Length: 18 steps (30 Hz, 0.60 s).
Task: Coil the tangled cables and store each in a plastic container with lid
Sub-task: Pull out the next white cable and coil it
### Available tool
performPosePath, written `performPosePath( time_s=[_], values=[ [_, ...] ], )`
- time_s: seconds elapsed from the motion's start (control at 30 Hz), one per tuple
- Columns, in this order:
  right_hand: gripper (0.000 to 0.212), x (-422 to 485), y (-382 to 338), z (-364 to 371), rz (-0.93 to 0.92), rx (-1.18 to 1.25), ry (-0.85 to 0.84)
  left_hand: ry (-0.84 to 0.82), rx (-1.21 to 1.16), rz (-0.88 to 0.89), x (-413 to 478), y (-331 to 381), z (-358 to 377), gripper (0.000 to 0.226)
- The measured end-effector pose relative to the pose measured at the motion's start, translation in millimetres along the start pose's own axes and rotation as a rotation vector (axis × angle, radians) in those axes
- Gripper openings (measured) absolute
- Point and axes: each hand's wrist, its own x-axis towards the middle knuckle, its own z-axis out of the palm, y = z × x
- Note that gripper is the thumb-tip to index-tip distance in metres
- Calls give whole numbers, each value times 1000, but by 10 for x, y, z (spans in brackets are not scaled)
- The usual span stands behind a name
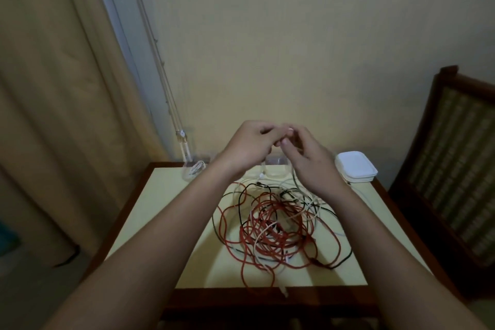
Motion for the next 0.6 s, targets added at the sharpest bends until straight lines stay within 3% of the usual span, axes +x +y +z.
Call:
performPosePath(
  time_s=[0.1, 0.2, 0.4, 0.6],
  values=[
    [20, 1, -115, -66, 112, 298, 49, 10, -238, -69, -76, 27, -36, 17],
    [26, 7, -87, -180, 200, 516, 149, 16, -493, -126, -146, -35, -192, 29],
    [24, -92, 167, -299, 294, 435, 317, 72, -592, -154, -309, -133, -341, 18],
    [20, -438, 320, -216, 255, 315, 339, 58, -1121, -270, -415, -91, -381, 18]
  ],
)
